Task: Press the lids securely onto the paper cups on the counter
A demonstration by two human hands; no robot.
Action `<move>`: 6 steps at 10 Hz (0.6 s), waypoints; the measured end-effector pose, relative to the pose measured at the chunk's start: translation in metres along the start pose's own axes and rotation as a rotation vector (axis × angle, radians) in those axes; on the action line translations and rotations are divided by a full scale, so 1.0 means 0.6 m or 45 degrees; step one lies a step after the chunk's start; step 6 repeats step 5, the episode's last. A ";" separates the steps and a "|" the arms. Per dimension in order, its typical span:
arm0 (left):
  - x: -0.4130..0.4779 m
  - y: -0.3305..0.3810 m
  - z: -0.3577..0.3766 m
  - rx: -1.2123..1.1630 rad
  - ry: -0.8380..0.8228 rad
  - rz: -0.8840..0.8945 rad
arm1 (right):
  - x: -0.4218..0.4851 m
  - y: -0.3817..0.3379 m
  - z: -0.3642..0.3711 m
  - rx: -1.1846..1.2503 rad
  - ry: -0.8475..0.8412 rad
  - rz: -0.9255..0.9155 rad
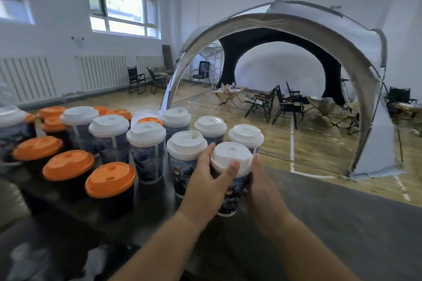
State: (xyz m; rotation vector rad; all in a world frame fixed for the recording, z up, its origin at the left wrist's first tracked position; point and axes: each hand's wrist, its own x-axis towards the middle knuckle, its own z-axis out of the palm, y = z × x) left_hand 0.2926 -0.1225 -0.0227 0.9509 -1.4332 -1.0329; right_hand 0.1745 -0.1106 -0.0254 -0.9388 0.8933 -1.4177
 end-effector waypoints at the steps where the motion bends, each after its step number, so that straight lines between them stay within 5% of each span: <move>1: 0.005 -0.008 -0.003 0.007 -0.003 -0.028 | 0.001 0.013 -0.002 -0.081 0.067 -0.003; 6: -0.040 -0.045 0.002 0.059 0.127 0.140 | -0.023 0.004 -0.002 -0.156 0.191 0.013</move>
